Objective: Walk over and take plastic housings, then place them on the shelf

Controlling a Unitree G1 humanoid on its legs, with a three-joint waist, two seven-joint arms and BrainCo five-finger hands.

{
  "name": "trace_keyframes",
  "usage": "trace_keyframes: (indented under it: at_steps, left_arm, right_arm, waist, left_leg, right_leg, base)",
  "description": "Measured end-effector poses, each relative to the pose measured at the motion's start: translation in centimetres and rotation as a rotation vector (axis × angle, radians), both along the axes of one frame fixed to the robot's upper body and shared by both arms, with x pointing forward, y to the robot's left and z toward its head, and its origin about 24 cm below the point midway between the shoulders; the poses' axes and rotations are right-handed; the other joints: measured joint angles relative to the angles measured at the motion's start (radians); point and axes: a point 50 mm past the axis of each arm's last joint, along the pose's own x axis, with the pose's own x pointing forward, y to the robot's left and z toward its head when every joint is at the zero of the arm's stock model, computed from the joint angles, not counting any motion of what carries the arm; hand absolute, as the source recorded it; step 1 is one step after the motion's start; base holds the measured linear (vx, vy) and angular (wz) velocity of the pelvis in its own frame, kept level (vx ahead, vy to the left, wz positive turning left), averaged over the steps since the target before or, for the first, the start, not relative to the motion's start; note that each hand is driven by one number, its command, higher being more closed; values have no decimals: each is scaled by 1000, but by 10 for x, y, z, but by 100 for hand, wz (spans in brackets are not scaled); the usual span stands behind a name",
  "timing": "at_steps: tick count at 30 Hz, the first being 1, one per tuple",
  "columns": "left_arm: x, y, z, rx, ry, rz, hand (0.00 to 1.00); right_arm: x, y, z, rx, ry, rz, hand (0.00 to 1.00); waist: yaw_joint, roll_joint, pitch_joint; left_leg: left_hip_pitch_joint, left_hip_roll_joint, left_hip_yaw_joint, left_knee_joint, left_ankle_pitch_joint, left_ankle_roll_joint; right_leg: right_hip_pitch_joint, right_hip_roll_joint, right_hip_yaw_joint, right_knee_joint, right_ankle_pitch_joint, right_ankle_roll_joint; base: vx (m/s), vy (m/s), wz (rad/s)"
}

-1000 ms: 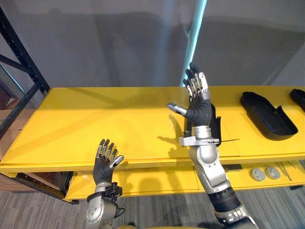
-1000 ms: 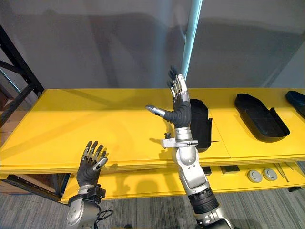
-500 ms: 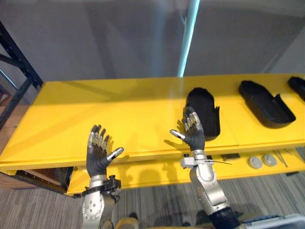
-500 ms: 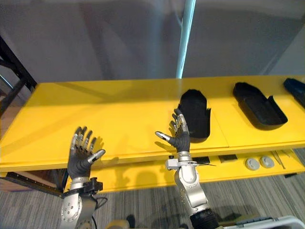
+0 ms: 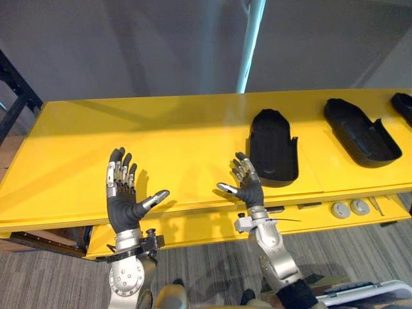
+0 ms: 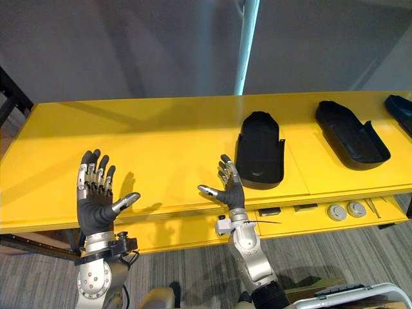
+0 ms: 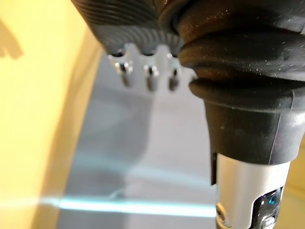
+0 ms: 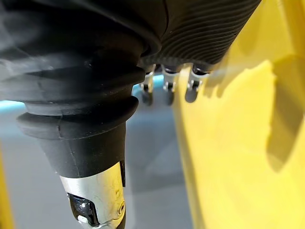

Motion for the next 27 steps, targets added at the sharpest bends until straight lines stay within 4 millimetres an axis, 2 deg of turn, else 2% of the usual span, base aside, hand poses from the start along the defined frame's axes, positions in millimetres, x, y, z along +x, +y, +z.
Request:
trace_keyframes:
  at_steps: [6, 9, 13, 18, 27]
  left_arm:
    - [0, -2, 0, 2, 2, -10, 0]
    - [0, -4, -1, -6, 6, -11, 0]
    - [0, -4, -2, -13, 11, -7, 0]
    - [0, -5, -2, -18, 14, -5, 0]
    - [-1, -11, -4, -24, 28, -40, 0]
  right_arm:
    - [7, 2, 3, -14, 25, -44, 0]
    - [8, -1, -11, -69, 87, -141, 0]
    - [16, -8, -5, -82, 64, -226, 0]
    - [27, -21, 6, -81, 28, -304, 0]
    - [29, -32, 7, -84, 24, -341, 0]
  waist:
    - [1, 6, 31]
    - [0, 7, 38]
    - [-2, 10, 42]
    - [-3, 27, 81]
    - [-19, 27, 81]
  left_leg:
    - [-13, 1, -2, 27, -14, 3]
    - [-15, -2, -2, 28, -17, 5]
    - [-31, -4, -4, 29, -16, 5]
    - [-30, -11, -8, 28, -15, 6]
    - [-21, -17, -31, 12, -2, 3]
  right_leg:
    - [1, 0, 0, 1, 0, 0]
    - [0, -2, 0, 1, 0, 0]
    - [-15, -2, 1, 2, 0, 0]
    - [-15, -5, 0, 10, 0, 0]
    - [-15, -8, -1, 23, -11, -16]
  base:
    - [3, 6, 1]
    - [6, 6, 1]
    - [5, 6, 2]
    - [0, 2, 1]
    - [10, 2, 8]
